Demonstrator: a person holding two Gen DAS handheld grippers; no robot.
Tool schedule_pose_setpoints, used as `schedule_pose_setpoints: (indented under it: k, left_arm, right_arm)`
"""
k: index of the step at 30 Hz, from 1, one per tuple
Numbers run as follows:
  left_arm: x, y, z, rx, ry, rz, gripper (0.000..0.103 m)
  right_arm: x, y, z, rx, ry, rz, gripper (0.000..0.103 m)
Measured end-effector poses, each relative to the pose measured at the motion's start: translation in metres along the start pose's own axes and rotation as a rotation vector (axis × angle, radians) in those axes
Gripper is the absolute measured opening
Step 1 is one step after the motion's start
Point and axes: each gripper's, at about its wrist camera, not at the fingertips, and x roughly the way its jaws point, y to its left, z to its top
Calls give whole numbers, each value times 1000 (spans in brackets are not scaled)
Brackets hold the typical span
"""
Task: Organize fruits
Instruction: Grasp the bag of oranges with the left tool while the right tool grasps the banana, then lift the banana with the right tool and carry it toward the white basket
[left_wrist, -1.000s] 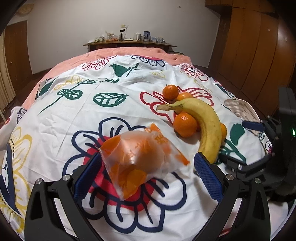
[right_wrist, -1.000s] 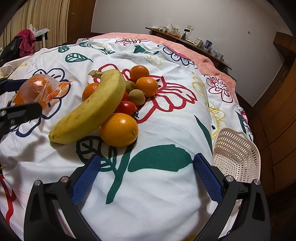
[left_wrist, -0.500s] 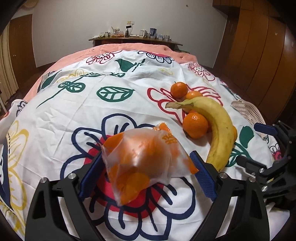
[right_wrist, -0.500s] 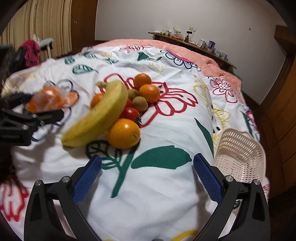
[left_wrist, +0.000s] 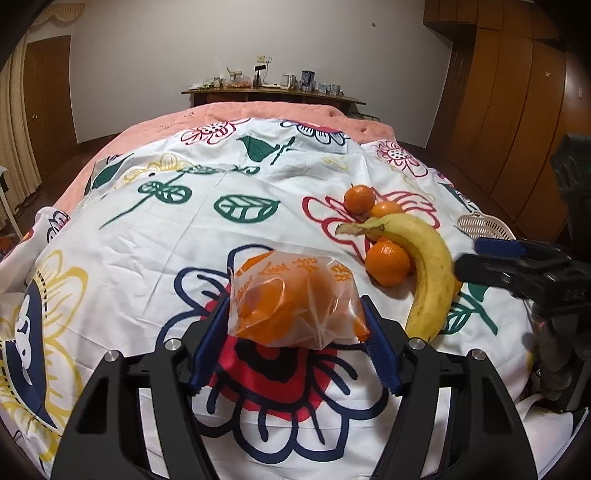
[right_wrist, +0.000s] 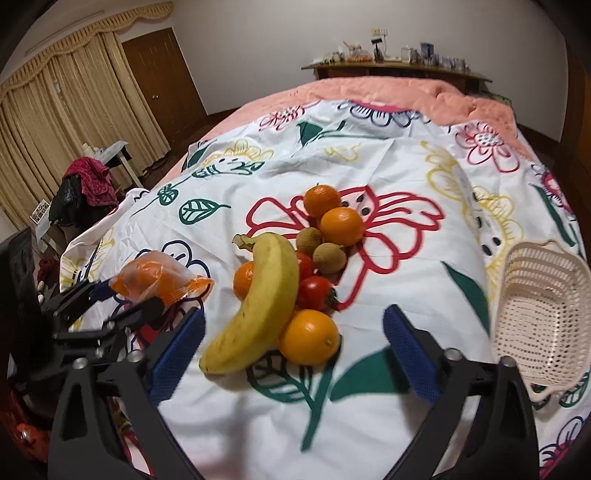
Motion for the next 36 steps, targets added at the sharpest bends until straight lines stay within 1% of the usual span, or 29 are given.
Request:
schedule_pose_setpoints:
  k: [1,2,3,5,6,7,11,13,15,17,20,24,27,30,32,34,36]
  left_arm:
    - [2,0,-1,2,6,1,71]
    - [5,0,-3,3,14,3,74]
    - [7,1,-4,2,22,-5,76]
    - [12,3,-6,-8,39,-18,80]
    - [14,3,-6,-9,41,-22,81]
    - [14,3,-6,-7,38,-24,81]
    - [17,4,-4,15,23,-29,82]
    - [23,4,-2,23,24,-31,81]
    - [26,3,-1,27,25,-24,80]
    - [24,2,-1,27,17,-20,75]
    - [18,4,0,10,8,-27,72]
    - [7,2,2,7,-15,-19,71]
    - [-3,-2,6,16,-40,-20,71]
    - [-13,-8,11,30,-65,-24,71]
    - [-18,-12,13,35,-75,-25,71]
    - [-20,-15,15,40,-80,-24,71]
    - [-21,-17,16,44,-80,-19,71]
  right_arm:
    - [4,1,1,5,12,5,81]
    - [7,2,3,9,21,8,76]
    - [11,4,4,11,31,9,76]
    - [17,7,6,7,42,6,70]
    - [20,9,8,5,49,3,69]
    - [23,10,8,2,55,2,65]
    - [34,14,11,-11,74,-28,56]
    - [35,13,13,-10,74,-32,55]
    - [35,15,14,-18,70,-33,50]
    - [33,17,13,-25,65,-29,41]
    - [30,18,12,-25,57,-28,40]
    - [21,13,11,12,37,6,36]
    - [9,8,11,37,9,48,32]
    - [-4,4,12,49,-29,55,29]
    - [-15,-1,13,67,-61,76,24]
    - [-24,-6,14,78,-80,86,24]
    - [-26,-8,14,72,-76,89,24]
